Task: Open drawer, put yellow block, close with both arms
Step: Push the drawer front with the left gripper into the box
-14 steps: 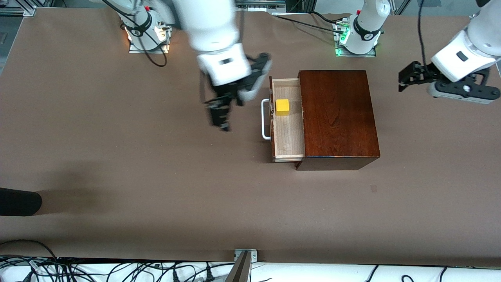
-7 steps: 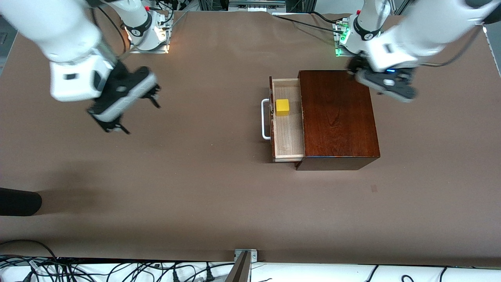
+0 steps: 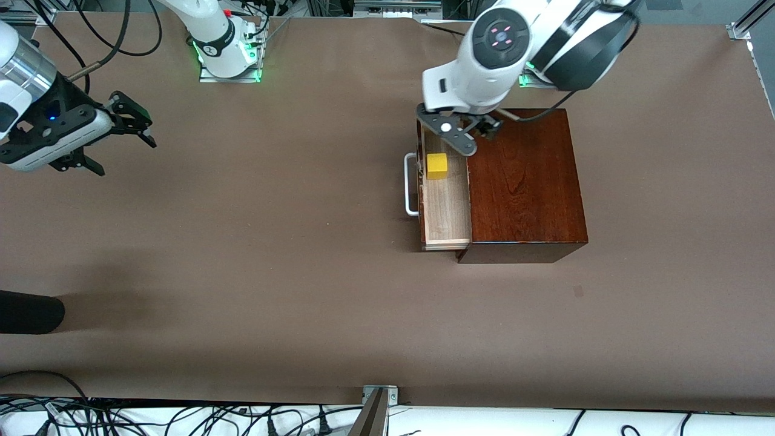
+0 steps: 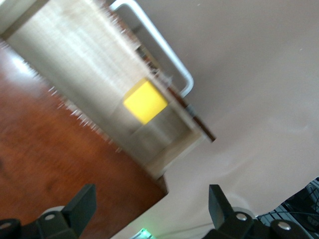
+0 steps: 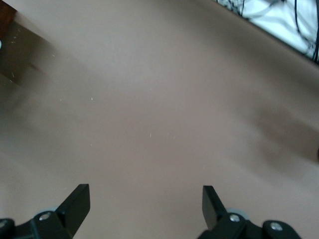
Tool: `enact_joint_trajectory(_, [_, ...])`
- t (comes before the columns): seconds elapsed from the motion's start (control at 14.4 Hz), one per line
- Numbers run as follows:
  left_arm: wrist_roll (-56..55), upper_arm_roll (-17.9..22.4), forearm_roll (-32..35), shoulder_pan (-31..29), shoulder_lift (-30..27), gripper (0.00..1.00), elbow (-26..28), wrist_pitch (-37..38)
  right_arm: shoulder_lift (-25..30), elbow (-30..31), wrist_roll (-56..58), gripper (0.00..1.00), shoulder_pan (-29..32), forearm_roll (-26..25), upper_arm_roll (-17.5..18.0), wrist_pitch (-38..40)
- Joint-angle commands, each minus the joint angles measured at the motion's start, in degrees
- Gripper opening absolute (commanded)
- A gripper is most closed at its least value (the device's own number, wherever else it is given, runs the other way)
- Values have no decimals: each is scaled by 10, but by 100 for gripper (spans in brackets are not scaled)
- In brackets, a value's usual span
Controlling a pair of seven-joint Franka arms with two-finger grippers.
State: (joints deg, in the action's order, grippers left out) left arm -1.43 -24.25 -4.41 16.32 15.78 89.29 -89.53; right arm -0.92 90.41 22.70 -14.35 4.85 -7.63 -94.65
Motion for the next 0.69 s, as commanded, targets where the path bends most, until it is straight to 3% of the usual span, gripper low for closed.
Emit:
enact_joint_trajectory(0.0, [45, 1, 0, 27, 93, 100, -59, -57, 15, 15, -49, 100, -1, 9, -15, 27])
enact_joint_trajectory(0.21, [181, 3, 79, 67, 141, 100, -78, -134, 13, 15, -42, 100, -1, -5, -29, 28])
enact_joint_trajectory(0.48, [264, 4, 92, 113, 210, 100, -79, -275, 7, 13, -49, 100, 0, -39, -30, 26])
enact_joint_trajectory(0.62, [278, 4, 133, 136, 223, 100, -79, -288, 7, 13, -51, 100, 0, -39, -37, 28])
